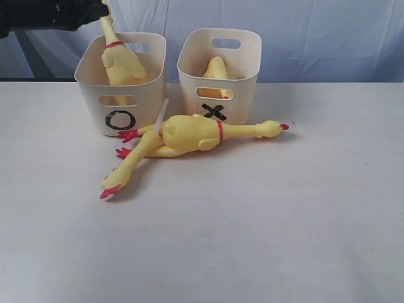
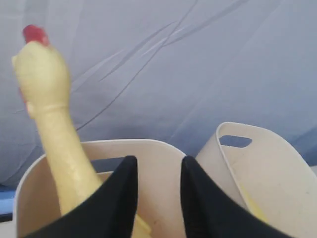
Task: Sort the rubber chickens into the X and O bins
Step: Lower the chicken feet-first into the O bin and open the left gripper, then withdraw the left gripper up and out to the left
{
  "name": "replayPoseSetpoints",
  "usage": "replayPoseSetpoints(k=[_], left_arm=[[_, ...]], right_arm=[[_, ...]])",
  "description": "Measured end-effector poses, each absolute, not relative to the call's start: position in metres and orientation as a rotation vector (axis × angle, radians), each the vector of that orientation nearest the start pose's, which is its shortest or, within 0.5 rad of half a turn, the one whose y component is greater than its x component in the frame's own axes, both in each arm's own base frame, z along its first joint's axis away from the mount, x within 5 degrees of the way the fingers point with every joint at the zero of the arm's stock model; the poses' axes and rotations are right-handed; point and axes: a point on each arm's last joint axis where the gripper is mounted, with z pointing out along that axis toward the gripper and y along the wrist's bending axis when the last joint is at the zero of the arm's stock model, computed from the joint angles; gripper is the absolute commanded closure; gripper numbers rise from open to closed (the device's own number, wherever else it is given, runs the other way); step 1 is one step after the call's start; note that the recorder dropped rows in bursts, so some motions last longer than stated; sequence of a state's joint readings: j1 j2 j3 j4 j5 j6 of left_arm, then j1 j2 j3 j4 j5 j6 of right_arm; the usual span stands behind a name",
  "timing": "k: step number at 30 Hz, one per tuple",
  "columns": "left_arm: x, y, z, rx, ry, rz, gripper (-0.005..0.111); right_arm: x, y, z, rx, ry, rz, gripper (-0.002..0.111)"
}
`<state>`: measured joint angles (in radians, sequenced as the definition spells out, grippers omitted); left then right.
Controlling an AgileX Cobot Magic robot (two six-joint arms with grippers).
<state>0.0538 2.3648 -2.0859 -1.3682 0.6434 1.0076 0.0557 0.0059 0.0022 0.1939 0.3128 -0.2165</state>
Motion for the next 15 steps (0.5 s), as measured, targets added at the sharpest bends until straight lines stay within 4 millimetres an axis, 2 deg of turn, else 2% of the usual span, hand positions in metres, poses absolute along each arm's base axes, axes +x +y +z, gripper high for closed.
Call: replayPoseSetpoints(k=[3, 8, 15], left_arm=[[0.541, -0.027, 0.266, 0.183, 1.9, -0.747, 0.107], [0.526, -0.028, 0.288, 0.336, 1.947, -0.66, 0.107], [0.51, -0.019, 0.305, 0.354, 2.103, -0.484, 0.107]], right_arm=[[0.054, 0.008, 0.184, -0.121, 1.795, 0.07, 0.109], [0.054, 0.008, 0.184, -0.121, 1.795, 0.07, 0.109], [0.054, 0.008, 0.184, -0.121, 1.795, 0.07, 0.109]])
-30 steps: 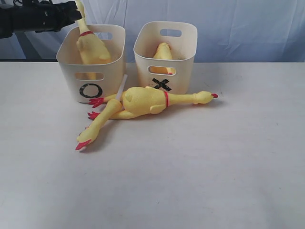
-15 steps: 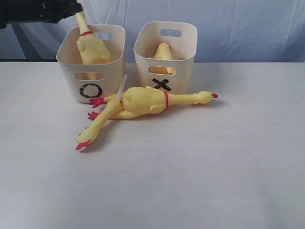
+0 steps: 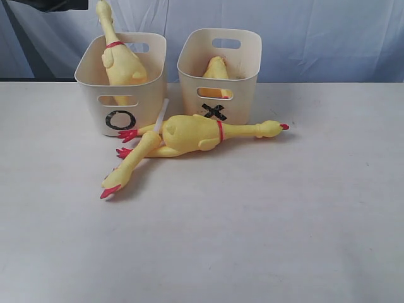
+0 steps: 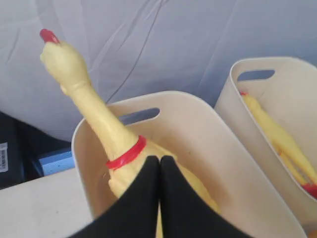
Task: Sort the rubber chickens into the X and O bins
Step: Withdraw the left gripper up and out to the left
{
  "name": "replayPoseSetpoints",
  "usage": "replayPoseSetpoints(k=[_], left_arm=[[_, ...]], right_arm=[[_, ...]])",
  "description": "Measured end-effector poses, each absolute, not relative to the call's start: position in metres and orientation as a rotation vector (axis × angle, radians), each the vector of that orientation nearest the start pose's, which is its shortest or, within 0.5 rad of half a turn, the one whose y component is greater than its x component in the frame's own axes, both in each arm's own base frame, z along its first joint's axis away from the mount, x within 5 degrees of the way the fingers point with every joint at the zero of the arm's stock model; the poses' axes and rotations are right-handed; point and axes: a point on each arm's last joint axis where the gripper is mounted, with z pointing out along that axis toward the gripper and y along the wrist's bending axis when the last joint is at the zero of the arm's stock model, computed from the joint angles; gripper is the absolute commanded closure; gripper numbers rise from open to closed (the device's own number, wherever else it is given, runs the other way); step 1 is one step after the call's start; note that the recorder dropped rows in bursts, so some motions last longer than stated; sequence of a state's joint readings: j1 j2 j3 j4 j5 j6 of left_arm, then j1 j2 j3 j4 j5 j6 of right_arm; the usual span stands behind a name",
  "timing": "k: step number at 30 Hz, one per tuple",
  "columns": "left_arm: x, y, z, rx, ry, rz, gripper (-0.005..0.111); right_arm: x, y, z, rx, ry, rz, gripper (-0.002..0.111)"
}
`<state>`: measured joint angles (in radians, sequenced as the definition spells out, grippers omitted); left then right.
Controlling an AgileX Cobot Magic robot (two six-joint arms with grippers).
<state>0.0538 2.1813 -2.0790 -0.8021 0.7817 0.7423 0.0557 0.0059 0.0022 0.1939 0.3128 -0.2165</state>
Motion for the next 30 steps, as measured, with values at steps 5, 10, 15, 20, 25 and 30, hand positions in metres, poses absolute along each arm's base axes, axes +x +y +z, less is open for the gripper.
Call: replayPoseSetpoints(k=[5, 10, 15, 20, 25, 30], left_arm=[[0.491, -0.017, 0.315, 0.406, 2.178, -0.435, 0.107], [0.469, -0.016, 0.323, 0.413, 2.228, -0.397, 0.107], [0.441, -0.011, 0.328, 0.411, 2.286, -0.321, 0.107], [0.408, -0.01, 0.329, 0.387, 2.315, -0.287, 0.107], [0.367, -0.012, 0.321, 0.338, 2.339, -0.306, 0.107], [0.302, -0.014, 0.32, 0.243, 2.279, -0.307, 0.107]], right_arm=[[0.054, 0.008, 0.184, -0.121, 1.795, 0.07, 0.109], [0.054, 0.008, 0.184, -0.121, 1.795, 0.07, 0.109], [0.054, 0.008, 0.184, -0.121, 1.795, 0.07, 0.109], [0.054, 0.008, 0.184, -0.121, 1.795, 0.07, 0.109], [0.054, 0.008, 0.184, -0.121, 1.795, 0.07, 0.109], [0.054, 0.008, 0.184, -0.121, 1.795, 0.07, 0.109]])
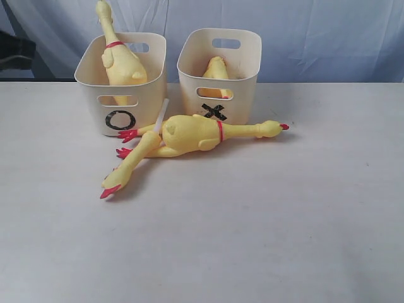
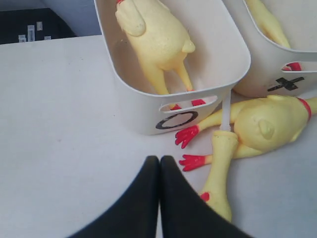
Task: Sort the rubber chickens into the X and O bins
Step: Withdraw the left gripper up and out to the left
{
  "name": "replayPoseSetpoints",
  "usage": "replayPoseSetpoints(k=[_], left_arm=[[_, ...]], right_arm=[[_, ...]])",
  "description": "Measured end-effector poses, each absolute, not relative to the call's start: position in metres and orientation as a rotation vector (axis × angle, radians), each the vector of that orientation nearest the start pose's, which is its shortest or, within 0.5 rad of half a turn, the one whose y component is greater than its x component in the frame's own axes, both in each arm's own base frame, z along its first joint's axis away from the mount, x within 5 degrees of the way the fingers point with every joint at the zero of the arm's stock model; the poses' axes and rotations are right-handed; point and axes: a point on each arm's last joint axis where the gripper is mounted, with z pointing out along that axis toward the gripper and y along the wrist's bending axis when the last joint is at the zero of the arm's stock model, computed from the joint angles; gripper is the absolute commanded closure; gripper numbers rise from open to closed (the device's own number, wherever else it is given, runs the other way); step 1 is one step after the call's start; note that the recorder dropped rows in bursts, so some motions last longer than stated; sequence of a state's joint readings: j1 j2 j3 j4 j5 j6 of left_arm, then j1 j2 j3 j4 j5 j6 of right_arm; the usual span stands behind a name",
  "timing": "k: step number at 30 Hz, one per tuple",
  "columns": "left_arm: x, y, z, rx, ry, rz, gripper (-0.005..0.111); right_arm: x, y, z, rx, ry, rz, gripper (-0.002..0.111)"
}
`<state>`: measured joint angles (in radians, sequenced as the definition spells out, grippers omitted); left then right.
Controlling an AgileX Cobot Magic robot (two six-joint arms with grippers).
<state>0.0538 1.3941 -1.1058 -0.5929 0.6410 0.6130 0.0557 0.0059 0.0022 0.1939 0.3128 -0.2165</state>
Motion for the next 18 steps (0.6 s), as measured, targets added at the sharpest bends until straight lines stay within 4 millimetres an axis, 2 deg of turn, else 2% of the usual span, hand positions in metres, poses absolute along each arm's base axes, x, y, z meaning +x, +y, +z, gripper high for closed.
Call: replayPoseSetpoints(k=[1, 2, 3, 4, 9, 14, 18], left_arm=[[0.294, -0.014, 0.32, 0.241, 2.269, -0.299, 0.107], [0.275, -0.014, 0.318, 0.23, 2.251, -0.286, 0.107], [0.268, -0.015, 0.317, 0.221, 2.242, -0.285, 0.107], [0.251, -0.015, 0.312, 0.193, 2.224, -0.287, 0.107], [0.211, -0.017, 0.305, 0.157, 2.139, -0.286, 0.107], [0.187, -0.018, 0.309, 0.165, 2.08, -0.283, 0.107], [0.179, -0.019, 0.306, 0.167, 2.076, -0.285, 0.107]], right_arm=[[0.054, 0.008, 0.184, -0.121, 1.795, 0.07, 0.109], [0.054, 0.008, 0.184, -0.121, 1.795, 0.07, 0.109], [0.054, 0.008, 0.184, -0.121, 1.795, 0.07, 0.109], [0.054, 0.008, 0.184, -0.121, 1.795, 0.07, 0.109], [0.054, 0.008, 0.184, -0.121, 1.795, 0.07, 0.109], [0.054, 0.008, 0.185, -0.113, 1.784, 0.077, 0.109], [0.055, 0.012, 0.19, 0.024, 1.74, 0.247, 0.109]])
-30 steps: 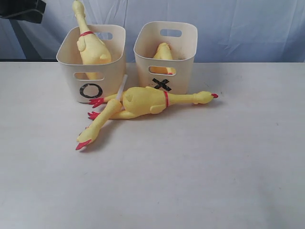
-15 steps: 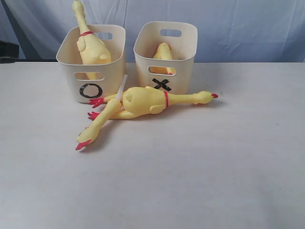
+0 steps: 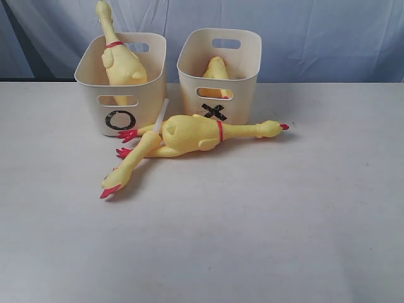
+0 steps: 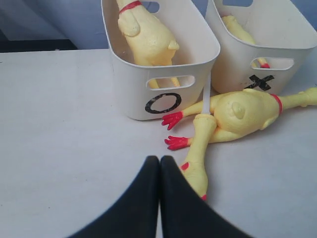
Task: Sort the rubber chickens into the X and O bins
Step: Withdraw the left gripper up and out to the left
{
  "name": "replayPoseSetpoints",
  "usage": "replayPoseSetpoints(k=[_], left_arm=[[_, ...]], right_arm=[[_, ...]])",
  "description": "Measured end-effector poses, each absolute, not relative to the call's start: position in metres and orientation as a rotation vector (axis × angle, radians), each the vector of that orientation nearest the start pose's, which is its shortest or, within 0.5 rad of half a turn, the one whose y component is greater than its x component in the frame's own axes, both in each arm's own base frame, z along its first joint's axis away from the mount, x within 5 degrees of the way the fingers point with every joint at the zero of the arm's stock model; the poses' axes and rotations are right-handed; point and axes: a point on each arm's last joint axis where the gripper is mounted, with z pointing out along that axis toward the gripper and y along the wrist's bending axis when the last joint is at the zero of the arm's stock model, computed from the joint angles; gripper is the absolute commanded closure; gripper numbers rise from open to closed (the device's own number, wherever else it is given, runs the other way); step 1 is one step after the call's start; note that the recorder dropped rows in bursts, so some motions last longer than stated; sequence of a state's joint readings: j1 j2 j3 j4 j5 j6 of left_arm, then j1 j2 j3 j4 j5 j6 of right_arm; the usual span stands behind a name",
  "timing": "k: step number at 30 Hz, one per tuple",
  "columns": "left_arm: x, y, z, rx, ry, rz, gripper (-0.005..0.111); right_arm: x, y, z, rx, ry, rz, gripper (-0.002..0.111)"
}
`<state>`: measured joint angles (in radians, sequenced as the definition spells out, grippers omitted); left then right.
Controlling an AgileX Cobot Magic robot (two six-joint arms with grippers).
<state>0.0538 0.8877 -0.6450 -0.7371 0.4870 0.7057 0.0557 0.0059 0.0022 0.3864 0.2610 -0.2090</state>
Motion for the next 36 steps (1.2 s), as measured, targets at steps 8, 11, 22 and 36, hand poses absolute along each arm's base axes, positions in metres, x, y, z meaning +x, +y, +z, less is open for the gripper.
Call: replayPoseSetpoints(k=[8, 11, 22, 36], left_arm=[[0.175, -0.02, 0.297, 0.172, 2.105, -0.292, 0.107], [0.175, -0.02, 0.297, 0.172, 2.105, -0.292, 0.107], [0.173, -0.024, 0.296, 0.154, 2.124, -0.38, 0.107], [0.17, -0.029, 0.294, 0.165, 2.153, -0.458, 0.107]], right_arm=[[0.056, 0.01, 0.202, 0.214, 1.606, 0.411, 0.109], [0.056, 0.009, 0.206, 0.33, 1.55, 0.512, 0.109], [0.05, 0.018, 0.229, 0.259, 1.578, 0.607, 0.109], [0.091, 0.041, 0.311, -0.031, 1.916, 0.632, 0.109]])
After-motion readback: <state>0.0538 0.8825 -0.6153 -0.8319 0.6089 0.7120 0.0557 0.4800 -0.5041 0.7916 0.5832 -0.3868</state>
